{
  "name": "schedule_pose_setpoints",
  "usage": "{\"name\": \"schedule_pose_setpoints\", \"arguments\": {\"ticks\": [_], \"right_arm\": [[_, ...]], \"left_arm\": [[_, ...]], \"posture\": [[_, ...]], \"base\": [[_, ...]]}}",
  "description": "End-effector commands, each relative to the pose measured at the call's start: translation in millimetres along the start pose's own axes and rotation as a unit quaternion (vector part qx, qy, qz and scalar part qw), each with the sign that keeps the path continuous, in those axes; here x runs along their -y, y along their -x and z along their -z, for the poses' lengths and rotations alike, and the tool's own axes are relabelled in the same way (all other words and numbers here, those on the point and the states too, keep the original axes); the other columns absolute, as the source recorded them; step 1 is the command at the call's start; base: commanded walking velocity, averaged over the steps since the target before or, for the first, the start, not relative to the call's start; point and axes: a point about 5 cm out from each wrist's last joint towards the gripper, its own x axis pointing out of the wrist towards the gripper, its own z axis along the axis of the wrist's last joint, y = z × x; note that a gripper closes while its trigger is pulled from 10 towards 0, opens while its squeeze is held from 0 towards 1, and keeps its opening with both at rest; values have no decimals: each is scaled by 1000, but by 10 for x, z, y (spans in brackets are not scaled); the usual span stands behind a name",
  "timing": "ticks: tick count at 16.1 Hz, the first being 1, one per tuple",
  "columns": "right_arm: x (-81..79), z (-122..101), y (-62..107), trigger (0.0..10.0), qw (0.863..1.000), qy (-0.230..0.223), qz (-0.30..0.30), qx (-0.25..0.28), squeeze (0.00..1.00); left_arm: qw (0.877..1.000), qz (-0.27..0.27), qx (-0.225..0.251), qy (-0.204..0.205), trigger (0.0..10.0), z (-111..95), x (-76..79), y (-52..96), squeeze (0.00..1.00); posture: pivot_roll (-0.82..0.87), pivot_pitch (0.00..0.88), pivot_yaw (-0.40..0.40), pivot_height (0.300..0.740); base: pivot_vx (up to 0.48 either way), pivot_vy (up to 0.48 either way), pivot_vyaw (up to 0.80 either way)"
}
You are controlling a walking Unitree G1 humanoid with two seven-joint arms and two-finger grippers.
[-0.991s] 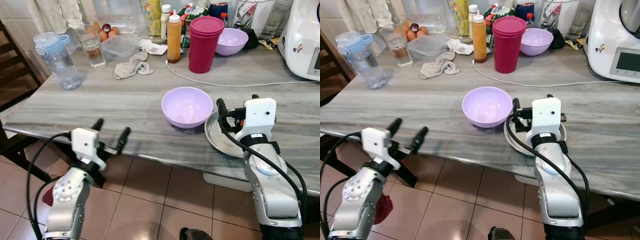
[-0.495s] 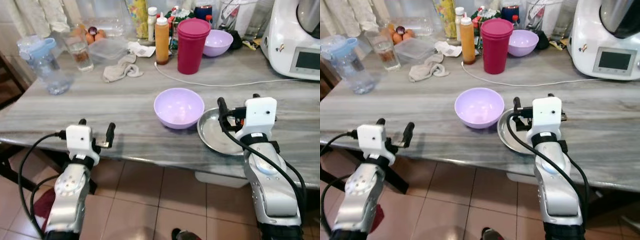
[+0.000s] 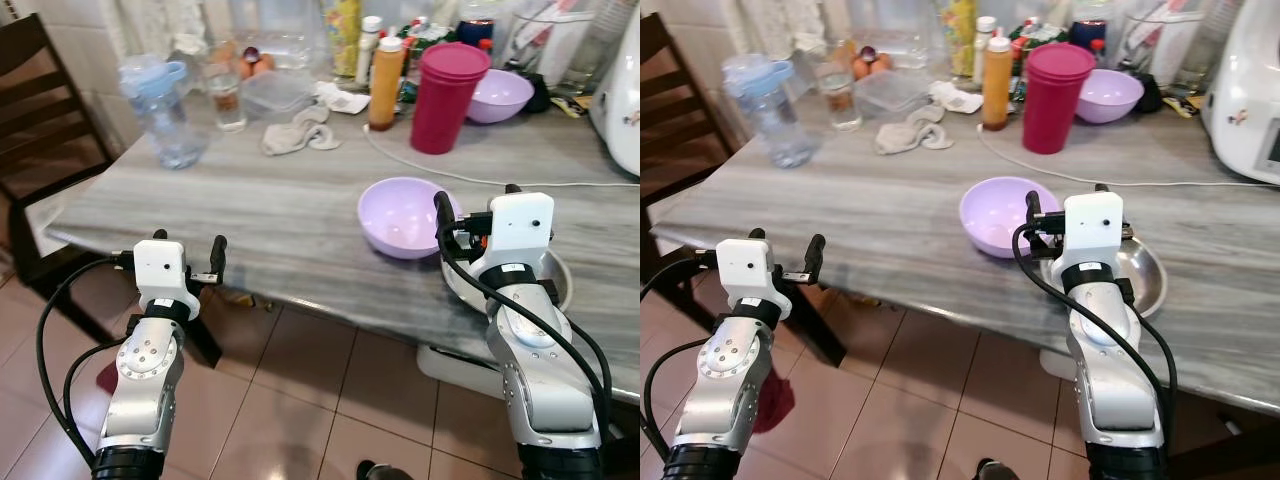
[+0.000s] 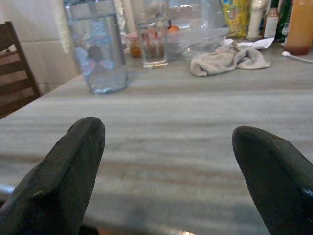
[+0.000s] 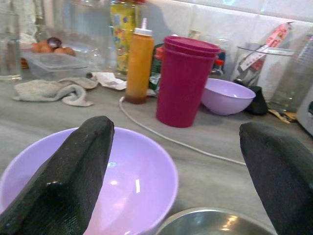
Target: Setting the table
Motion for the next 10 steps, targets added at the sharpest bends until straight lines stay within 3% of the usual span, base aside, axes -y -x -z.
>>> {"name": "schedule_pose_setpoints", "arguments": {"ticks": [1,10], "right_arm": [[-5,2,-4,10000,1000,-4,1,1,0],[-3,6,-8,10000,1000,-8,5,-1,0]], "left_arm": [[1000,-6,-10,-4,10000,27,-6,1,0],[1000,0,-14,-8,10000,45,17,9,0]], "posture": [[-154,74,57,740],[-155,80,60,740]], "base": [[-364,0,0],[-399,0,0]]}}
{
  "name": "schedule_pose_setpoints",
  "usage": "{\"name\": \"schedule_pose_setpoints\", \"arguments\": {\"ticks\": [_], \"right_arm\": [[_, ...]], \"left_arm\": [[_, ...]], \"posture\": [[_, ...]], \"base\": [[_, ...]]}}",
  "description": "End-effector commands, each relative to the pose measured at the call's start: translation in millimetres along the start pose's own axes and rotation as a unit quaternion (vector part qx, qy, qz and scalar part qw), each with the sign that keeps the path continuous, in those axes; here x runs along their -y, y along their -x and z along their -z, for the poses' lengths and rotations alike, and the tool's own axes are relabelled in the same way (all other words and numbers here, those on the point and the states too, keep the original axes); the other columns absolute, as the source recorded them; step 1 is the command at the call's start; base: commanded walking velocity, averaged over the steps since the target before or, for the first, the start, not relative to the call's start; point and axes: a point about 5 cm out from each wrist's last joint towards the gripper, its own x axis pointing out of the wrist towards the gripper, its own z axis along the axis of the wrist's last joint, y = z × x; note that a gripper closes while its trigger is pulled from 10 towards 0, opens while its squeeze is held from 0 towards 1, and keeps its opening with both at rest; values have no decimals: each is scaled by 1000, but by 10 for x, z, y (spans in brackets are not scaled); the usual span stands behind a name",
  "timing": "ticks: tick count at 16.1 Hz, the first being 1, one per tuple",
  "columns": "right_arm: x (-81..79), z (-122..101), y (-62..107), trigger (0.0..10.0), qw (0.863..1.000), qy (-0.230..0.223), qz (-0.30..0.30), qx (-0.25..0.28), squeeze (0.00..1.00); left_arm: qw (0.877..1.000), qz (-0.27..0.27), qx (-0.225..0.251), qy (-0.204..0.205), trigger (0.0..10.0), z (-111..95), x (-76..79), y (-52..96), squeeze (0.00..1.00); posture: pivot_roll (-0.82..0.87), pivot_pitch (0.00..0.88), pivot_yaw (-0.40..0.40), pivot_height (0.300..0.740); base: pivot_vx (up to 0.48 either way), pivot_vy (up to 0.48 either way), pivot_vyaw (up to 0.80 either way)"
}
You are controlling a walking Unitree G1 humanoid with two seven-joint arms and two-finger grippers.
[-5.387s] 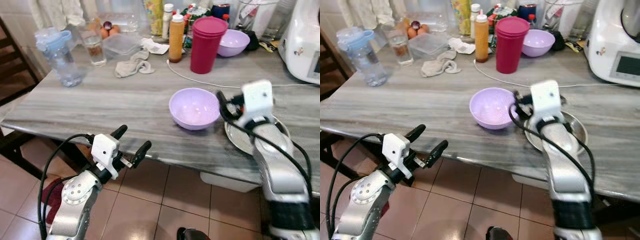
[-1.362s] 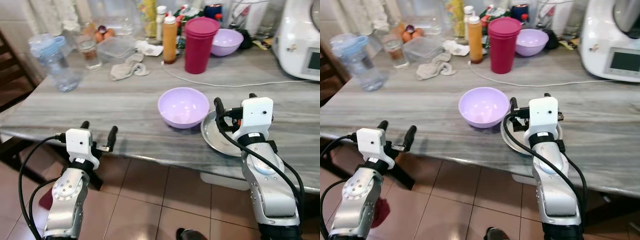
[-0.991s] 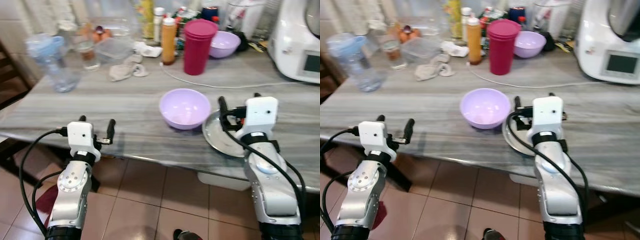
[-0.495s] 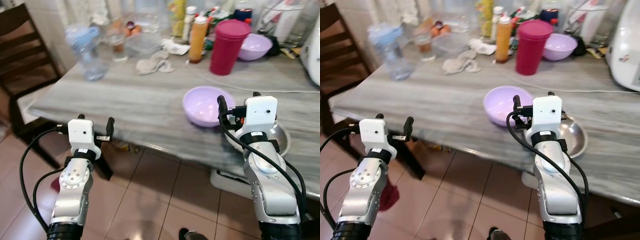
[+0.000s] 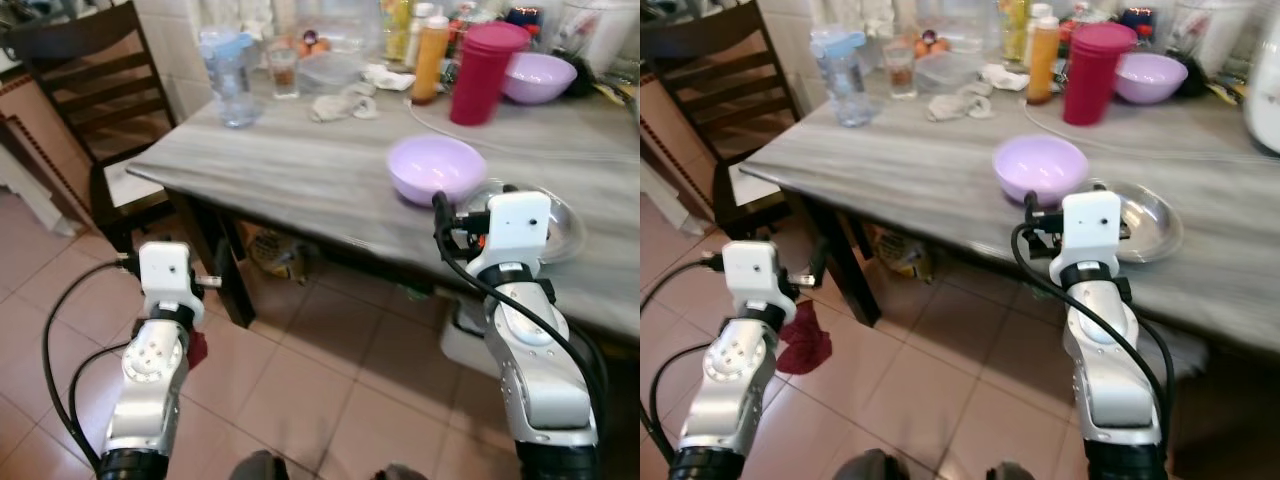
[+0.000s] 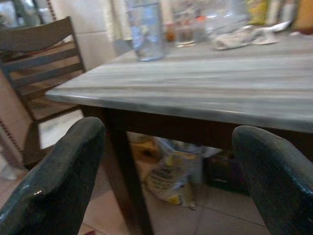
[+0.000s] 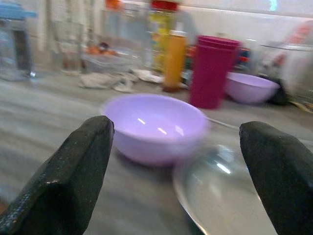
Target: Setting the table
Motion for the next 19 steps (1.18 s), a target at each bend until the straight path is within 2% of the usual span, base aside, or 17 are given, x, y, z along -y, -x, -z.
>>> {"name": "schedule_pose_setpoints", "arguments": {"ticks": [1,6,19], "right_arm": [[-18,-38,-8,10000,1000,-6,1,8,0],[-23,-8,-17,10000,1000,-15,1,-3,0],[-47,146,-55,10000,998,-60,11,-35,0]], "left_arm": [[1000,-1,-2,-8,10000,-8,-40,-3,0],[1000,7,1,-12,10000,-3,-30,-4,0],[1000,-16,9,-14,10000,-4,-65,-46,0]], "posture": [[-156,83,60,740],[-160,86,60,740],[-143,64,67,740]], "base": [[-398,0,0],[-376,0,0],[0,0,0]]}}
